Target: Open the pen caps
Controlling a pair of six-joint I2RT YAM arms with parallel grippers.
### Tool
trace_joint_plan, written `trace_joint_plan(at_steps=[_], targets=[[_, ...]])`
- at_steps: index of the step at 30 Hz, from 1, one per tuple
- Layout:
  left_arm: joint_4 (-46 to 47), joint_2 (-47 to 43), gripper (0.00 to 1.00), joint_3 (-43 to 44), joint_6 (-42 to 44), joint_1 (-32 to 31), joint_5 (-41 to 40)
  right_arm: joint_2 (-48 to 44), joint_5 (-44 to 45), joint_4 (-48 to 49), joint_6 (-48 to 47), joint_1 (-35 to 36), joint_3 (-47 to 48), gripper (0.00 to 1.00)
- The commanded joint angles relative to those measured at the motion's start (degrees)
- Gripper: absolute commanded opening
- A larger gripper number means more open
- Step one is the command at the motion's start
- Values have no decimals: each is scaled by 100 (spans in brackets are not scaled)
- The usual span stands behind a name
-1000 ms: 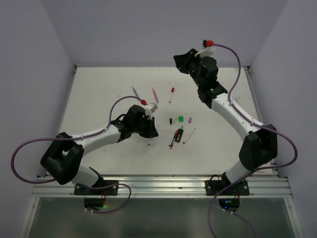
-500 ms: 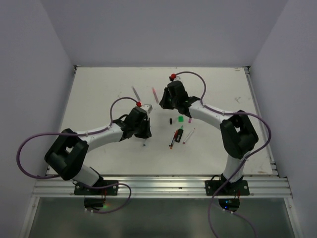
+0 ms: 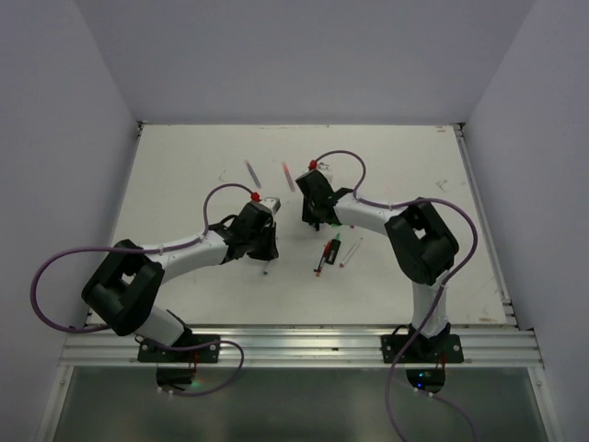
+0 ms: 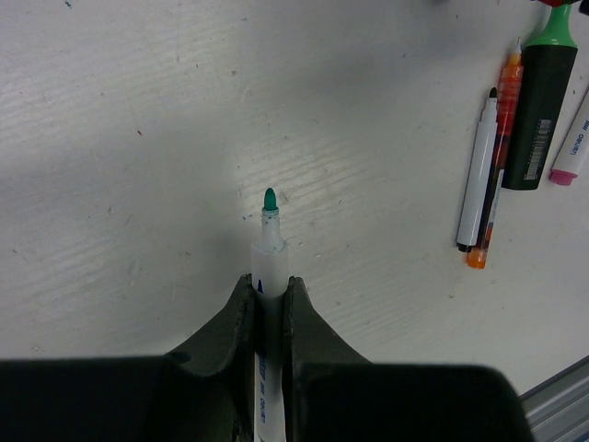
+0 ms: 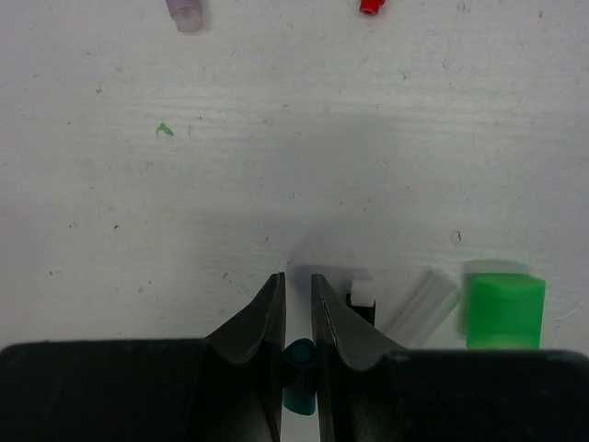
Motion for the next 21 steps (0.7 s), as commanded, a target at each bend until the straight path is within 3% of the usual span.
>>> trace_joint_plan(at_steps=[1, 21], targets=[[67, -94, 0, 11, 22, 31, -53, 174, 442, -300, 38, 45, 357, 6], [190, 134, 0, 126, 251, 128, 114, 702, 829, -556, 837, 204, 392, 21]])
